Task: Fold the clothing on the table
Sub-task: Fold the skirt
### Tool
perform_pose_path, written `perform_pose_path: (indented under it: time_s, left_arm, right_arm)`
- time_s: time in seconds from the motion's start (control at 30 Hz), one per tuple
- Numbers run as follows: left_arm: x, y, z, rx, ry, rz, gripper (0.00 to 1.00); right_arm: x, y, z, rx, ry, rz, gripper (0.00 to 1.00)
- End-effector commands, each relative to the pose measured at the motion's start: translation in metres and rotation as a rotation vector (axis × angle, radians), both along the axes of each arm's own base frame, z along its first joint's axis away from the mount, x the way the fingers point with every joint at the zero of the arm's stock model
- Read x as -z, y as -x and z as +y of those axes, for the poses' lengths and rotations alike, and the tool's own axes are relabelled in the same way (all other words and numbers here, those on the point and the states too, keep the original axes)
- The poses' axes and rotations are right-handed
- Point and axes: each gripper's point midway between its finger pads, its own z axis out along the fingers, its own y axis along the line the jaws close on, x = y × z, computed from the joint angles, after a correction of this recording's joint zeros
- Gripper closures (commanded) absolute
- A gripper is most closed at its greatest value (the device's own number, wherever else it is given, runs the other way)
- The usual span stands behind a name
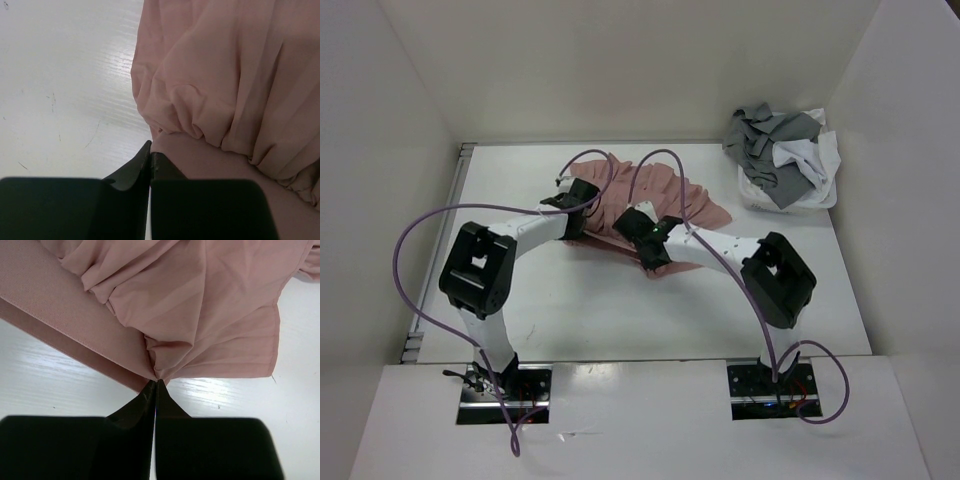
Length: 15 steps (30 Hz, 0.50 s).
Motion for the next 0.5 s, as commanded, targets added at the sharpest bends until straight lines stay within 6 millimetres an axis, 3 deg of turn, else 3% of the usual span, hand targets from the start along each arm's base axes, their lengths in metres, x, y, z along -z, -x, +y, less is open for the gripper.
perform_pose_path:
  time_s: [0.0,0.1,0.3,0.47]
  left_arm:
    - [-0.013,-0.006,0.010,-0.041,-0.029,-0.021,1.00]
    - [-0.027,-0.005,0.002,-0.025,0.029,-0.042,1.00]
    - [-0.037,0.017,-0.006,0.011,0.093,0.030,1.00]
    - [-0.031,0.051,-0.023,0.090,0.211,0.091,1.00]
  right_arm:
    - [-0.013,0.005,-0.016,0.042,0.032,-0.035,1.00]
    - [-0.025,0.014,-0.016,0.034,0.002,-0.033,1.00]
    - [-0.043,0.040,-0.018,0.022,-0.081,0.019,1.00]
    - [-0.043,0.069,-0.024,0.003,-0.139,0.109,1.00]
